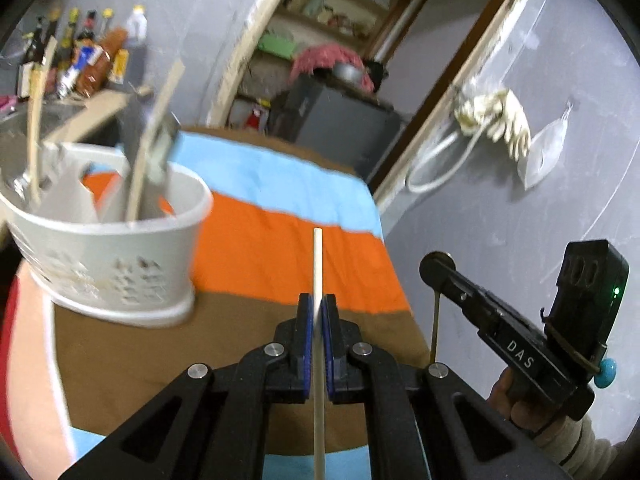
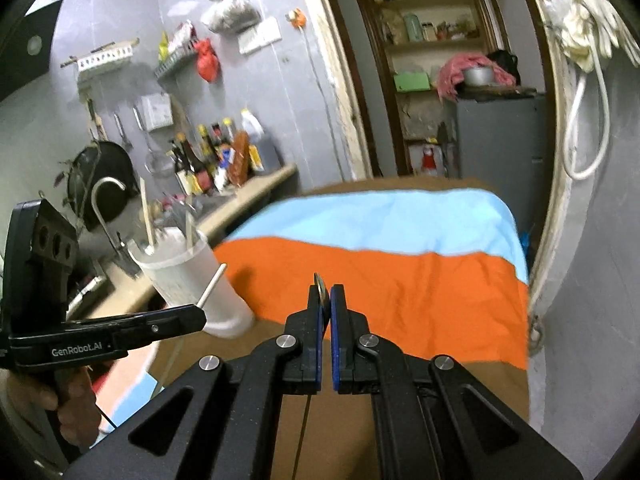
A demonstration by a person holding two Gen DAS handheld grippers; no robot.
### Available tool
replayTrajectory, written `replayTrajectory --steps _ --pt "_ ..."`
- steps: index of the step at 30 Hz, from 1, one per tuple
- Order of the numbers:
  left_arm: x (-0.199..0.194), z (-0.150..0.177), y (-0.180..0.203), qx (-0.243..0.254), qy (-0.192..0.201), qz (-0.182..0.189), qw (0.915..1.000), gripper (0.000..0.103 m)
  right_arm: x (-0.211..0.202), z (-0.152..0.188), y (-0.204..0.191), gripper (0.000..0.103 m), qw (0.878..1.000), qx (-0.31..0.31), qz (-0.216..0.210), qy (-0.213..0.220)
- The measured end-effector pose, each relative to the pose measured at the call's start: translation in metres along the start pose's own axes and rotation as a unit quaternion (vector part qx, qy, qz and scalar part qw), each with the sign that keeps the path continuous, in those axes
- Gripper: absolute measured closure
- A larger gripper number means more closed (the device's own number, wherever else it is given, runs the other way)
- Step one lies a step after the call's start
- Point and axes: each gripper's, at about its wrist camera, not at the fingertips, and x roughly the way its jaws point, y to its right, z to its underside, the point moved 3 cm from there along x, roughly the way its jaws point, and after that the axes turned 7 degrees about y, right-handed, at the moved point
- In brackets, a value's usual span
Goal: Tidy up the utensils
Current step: 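Lift the chopstick with the left gripper while the right gripper carries the gold spoon to the caddy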
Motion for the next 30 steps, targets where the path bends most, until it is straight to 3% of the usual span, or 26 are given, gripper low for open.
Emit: replayTrajectory --steps 9,17,23,30 --pt "-0.043 -0.06 -0.047 -0.01 0.08 -0.023 0.9965 0.098 0.012 -0.04 -0.067 0.1 0.998 -0.013 -0.037 0.056" --pt "-0.061 -0.121 -0.103 -0.023 0.158 -0.038 0.9864 0.098 0.026 -0.082 -0.106 0.1 0.991 0.001 -0.042 0.128" --pt "-0.056 -0.153 -0.141 -0.031 0.198 -0.045 0.9787 0.098 0.053 -0.101 -0.135 0.1 0.988 0.003 -0.027 0.154" --pt "-0.047 -0.168 -0.17 -0.033 0.236 -0.055 0.9696 0.098 0.075 -0.107 -0.157 0.1 0.983 0.002 0.005 0.183"
